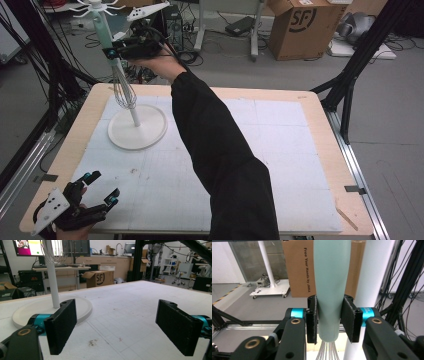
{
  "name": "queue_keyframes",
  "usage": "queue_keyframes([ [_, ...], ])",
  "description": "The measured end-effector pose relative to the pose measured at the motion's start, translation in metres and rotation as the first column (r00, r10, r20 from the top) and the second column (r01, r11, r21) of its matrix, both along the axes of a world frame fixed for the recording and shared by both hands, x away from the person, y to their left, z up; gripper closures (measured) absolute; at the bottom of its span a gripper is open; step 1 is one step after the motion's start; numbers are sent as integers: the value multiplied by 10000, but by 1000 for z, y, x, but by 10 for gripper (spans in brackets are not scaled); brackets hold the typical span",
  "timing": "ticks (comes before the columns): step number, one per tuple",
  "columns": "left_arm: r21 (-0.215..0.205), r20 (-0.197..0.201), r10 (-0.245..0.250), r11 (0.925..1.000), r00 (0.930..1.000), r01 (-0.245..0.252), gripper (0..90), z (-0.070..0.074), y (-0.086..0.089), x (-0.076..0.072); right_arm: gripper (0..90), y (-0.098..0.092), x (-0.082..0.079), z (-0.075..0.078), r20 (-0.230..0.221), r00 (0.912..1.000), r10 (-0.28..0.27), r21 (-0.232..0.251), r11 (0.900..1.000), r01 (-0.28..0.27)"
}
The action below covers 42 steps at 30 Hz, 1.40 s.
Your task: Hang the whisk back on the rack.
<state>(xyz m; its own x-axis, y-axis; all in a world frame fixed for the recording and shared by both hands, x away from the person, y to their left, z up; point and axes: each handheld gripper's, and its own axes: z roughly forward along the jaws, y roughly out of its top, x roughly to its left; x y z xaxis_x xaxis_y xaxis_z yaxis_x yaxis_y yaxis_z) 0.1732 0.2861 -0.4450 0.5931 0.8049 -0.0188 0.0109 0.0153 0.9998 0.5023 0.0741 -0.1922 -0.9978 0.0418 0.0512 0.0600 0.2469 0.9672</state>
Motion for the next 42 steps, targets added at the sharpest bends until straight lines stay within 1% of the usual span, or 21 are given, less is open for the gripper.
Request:
queue_keyframes([
  [1, 11, -2, -2, 10000, 10000, 2, 178, 0, 0, 0, 461, 2, -4, -3, 213, 9985, -499, -40, 9987, 500],
  [3, 19, -22, 2, 10000, 10000, -2, 178, 0, 0, 0, 465, 1, -5, -5, 294, 9978, -587, -7, 9983, 587],
  [4, 48, -26, 3, 10000, 10000, -3, 178, 0, 0, 0, 424, 0, -8, -9, 411, 9974, -598, 42, 9982, 596],
  [5, 48, -28, -3, 10000, 10000, 3, 178, 0, 0, -1, 406, 0, -10, -11, 543, 9955, -771, 82, 9970, 767],
  [7, 60, -3, 21, 10000, 10000, -21, 178, 0, 0, -2, 405, -2, -12, -13, 582, 9956, -740, 102, 9972, 735],
  [9, 87, -6, 38, 10000, 10000, -38, 178, 0, 0, -3, 373, -6, -17, -18, 714, 9939, -837, 224, 9964, 823],
  [10, 91, -3, 39, 10000, 10000, -39, 178, 0, 0, -4, 361, -9, -19, -20, 707, 9938, -860, 287, 9960, 841],
  [13, 172, 21, 49, 9998, 10000, -49, 178, 1, -1, -5, 318, -22, -24, -28, 812, 9905, -1112, 597, 9925, 1065],
  [17, 207, 19, 68, 9998, 10000, -68, 178, 1, -2, -5, 304, -45, -27, -38, 790, 9851, -1525, 761, 9863, 1466],
  [21, 286, -33, 14, 9996, 10000, -13, 177, 0, -3, -4, 299, -70, -32, -44, 867, 9772, -1940, 1014, 9775, 1851],
  [23, 275, -44, 2, 9996, 10000, -1, 176, 0, -4, -4, 298, -83, -34, -47, 794, 9738, -2130, 1097, 9728, 2039],
  [25, 327, -40, -29, 9995, 10000, 30, 176, 0, -5, -4, 299, -95, -36, -51, 617, 9734, -2208, 1360, 9680, 2109],
  [26, 326, -34, -23, 9995, 10000, 24, 177, 0, -5, -4, 298, -101, -38, -52, 560, 9719, -2287, 1380, 9658, 2193],
  [27, 321, -18, -31, 9995, 10000, 32, 176, 0, -6, -3, 299, -105, -40, -54, 608, 9704, -2339, 1321, 9655, 2244],
  [31, 398, -28, -75, 9992, 10000, 76, 175, 0, -7, -3, 299, -122, -49, -59, 710, 9653, -2512, 1417, 9605, 2396],
  [36, 433, -2, -137, 9990, 9999, 137, 175, 0, -9, -2, 299, -139, -63, -67, 654, 9623, -2639, 1652, 9540, 2503],
  [37, 416, -5, -151, 9990, 9999, 151, 175, 0, -10, -2, 299, -142, -66, -69, 596, 9617, -2674, 1610, 9534, 2551],
  [38, 476, -13, -159, 9987, 9999, 159, 175, 0, -10, -3, 300, -146, -69, -72, 670, 9591, -2750, 1691, 9505, 2607],
  [39, 471, 2, -142, 9988, 9999, 142, 175, 0, -10, -2, 300, -150, -72, -75, 612, 9595, -2750, 1720, 9498, 2612],
  [41, 473, -5, -162, 9987, 9999, 162, 175, 0, -10, -2, 303, -157, -76, -81, 655, 9563, -2849, 1676, 9479, 2710],
  [42, 506, -22, -151, 9986, 9999, 152, 175, 0, -10, -2, 303, -159, -78, -82, 592, 9564, -2860, 1629, 9480, 2734],
])
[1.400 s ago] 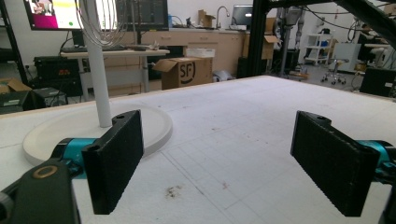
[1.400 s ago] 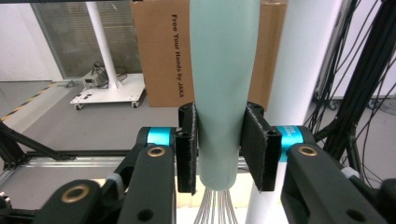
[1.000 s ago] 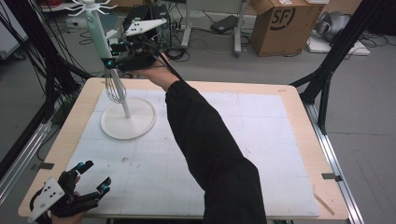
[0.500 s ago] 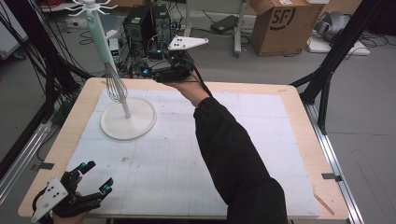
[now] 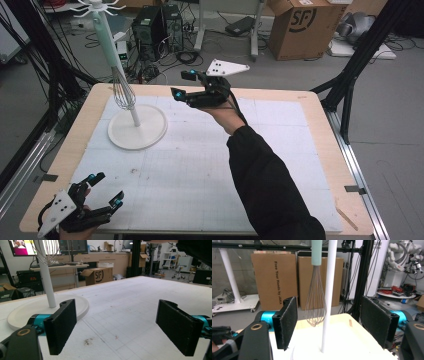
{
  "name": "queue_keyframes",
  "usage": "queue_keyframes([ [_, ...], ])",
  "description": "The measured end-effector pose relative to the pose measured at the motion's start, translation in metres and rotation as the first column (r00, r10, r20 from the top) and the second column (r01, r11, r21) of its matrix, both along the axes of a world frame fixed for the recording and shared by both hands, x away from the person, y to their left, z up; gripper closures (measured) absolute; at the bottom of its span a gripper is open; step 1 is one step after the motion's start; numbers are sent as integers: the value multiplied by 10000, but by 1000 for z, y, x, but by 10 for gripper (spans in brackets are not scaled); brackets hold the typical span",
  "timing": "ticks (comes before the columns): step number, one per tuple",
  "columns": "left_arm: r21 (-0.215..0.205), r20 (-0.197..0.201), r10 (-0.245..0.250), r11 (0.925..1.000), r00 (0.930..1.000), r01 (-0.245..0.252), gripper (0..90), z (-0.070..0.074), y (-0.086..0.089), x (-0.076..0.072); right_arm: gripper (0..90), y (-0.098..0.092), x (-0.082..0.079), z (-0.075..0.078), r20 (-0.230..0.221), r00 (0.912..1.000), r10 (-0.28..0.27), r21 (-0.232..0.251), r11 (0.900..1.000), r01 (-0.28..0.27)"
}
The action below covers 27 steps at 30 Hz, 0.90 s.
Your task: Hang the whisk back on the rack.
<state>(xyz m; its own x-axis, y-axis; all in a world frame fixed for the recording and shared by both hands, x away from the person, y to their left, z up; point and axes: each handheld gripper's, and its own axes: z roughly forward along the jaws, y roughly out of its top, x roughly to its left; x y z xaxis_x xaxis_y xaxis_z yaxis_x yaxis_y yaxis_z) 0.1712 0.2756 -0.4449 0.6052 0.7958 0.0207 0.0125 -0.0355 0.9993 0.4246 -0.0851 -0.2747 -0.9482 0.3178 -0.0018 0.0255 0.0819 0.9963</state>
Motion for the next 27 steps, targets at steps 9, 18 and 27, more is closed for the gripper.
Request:
queue_keyframes([
  [9, 66, 2, 47, 10000, 10000, -47, 174, 0, -2, 1, 306, -26, -15, -14, -78, 9994, -332, 120, 9994, 333],
  [18, 150, 7, -11, 9999, 10000, 11, 173, 0, -5, 2, 305, -56, -39, -30, -217, 9973, -697, 279, 9971, 703],
  [27, 191, 1, -61, 9998, 10000, 61, 173, 0, -7, 4, 306, -77, -59, -43, -217, 9936, -1108, 519, 9924, 1118],
])
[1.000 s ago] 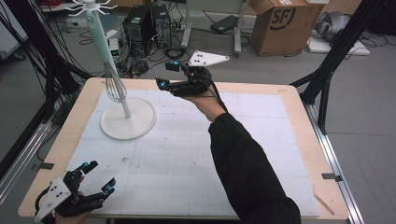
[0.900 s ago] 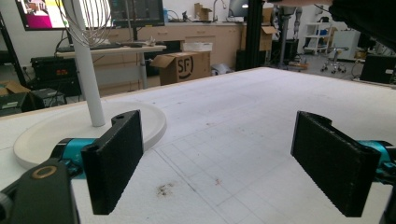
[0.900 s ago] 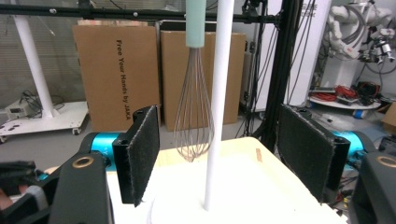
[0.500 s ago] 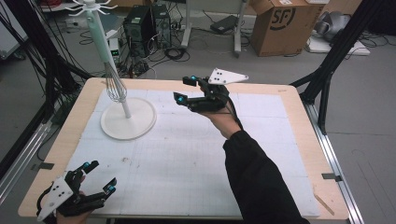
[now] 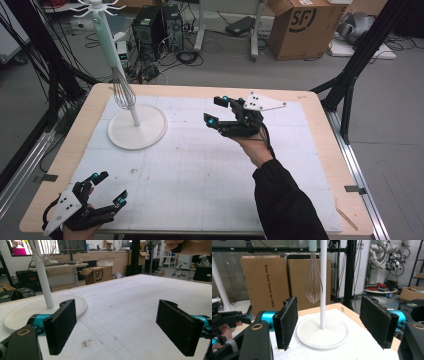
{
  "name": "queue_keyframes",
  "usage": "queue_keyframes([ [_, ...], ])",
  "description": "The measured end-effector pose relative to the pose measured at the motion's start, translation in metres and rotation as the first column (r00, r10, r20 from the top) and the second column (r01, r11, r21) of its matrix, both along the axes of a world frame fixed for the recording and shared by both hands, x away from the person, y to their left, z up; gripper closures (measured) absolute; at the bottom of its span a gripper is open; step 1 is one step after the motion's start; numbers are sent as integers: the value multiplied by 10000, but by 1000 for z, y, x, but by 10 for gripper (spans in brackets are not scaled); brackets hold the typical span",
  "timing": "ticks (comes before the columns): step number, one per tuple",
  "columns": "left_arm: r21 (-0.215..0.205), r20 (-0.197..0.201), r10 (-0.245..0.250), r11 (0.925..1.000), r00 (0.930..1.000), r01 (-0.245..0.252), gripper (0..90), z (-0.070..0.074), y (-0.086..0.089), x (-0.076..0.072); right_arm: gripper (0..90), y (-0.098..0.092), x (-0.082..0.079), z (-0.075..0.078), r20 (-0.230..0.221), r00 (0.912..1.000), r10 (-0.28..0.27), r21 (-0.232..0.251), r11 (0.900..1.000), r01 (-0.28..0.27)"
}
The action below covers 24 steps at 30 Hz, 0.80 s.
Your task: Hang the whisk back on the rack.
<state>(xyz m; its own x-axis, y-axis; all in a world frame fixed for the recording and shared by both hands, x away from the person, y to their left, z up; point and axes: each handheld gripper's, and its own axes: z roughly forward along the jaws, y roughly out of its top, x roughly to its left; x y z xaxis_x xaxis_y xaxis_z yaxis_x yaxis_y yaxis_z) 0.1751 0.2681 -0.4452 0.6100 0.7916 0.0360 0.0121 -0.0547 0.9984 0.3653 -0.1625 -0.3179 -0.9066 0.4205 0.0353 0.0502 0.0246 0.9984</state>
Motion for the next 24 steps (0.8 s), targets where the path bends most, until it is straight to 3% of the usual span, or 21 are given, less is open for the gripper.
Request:
queue_keyframes([
  [13, 21, 18, -125, 9999, 9999, 125, 173, 0, -3, 3, 306, -19, -20, -16, -231, 9988, -426, 246, 9988, 432],
  [24, 58, 79, -251, 9997, 9997, 251, 171, 1, -7, 6, 305, -41, -46, -28, -104, 9944, -1053, 515, 9931, 1057],
])
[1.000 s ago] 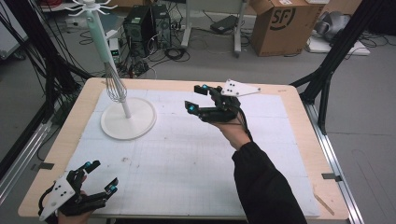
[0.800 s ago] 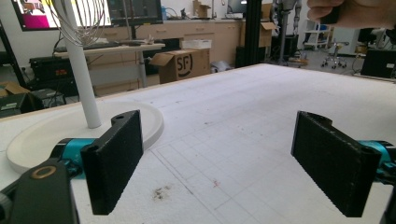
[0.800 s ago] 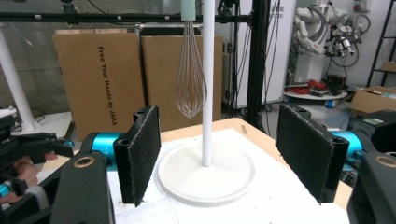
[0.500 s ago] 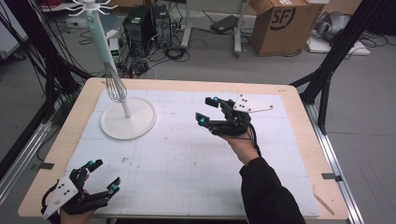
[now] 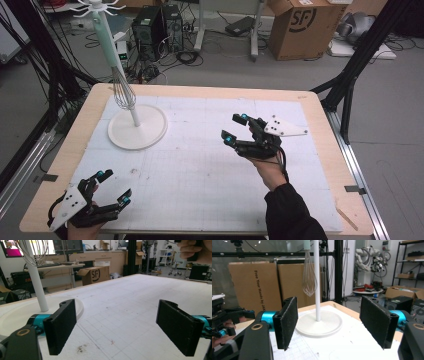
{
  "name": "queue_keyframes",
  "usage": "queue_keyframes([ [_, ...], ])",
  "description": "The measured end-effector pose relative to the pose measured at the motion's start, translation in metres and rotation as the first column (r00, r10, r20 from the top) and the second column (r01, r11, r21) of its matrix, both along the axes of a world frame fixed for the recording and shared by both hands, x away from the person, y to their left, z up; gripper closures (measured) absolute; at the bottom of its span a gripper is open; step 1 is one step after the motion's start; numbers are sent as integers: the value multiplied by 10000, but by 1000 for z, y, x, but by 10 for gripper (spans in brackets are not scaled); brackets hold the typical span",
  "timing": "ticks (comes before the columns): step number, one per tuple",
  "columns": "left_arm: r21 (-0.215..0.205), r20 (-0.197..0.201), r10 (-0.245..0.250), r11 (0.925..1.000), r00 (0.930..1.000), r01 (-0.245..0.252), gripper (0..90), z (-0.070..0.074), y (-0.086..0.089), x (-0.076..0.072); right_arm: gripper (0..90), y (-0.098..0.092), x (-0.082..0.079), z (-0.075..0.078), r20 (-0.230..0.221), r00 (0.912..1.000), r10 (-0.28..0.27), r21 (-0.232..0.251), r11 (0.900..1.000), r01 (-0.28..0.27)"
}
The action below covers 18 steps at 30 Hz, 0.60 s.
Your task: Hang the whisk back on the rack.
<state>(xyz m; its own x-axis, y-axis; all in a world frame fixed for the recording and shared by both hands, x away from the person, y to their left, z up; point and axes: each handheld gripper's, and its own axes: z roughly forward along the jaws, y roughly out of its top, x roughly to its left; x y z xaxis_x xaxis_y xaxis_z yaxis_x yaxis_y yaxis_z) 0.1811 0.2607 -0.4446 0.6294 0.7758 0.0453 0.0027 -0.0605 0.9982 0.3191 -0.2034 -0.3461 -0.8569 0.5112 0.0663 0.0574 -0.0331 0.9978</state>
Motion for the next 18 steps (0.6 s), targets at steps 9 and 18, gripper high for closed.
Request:
queue_keyframes([
  [9, 102, 55, -49, 9999, 10000, 49, 169, 1, -2, -2, 305, -15, -24, -25, 116, 9973, -730, 11, 9973, 729],
  [18, -31, 97, -74, 10000, 9999, 74, 165, 1, -3, -1, 297, -29, -45, -43, -156, 9912, -1314, 260, 9909, 1318],
])
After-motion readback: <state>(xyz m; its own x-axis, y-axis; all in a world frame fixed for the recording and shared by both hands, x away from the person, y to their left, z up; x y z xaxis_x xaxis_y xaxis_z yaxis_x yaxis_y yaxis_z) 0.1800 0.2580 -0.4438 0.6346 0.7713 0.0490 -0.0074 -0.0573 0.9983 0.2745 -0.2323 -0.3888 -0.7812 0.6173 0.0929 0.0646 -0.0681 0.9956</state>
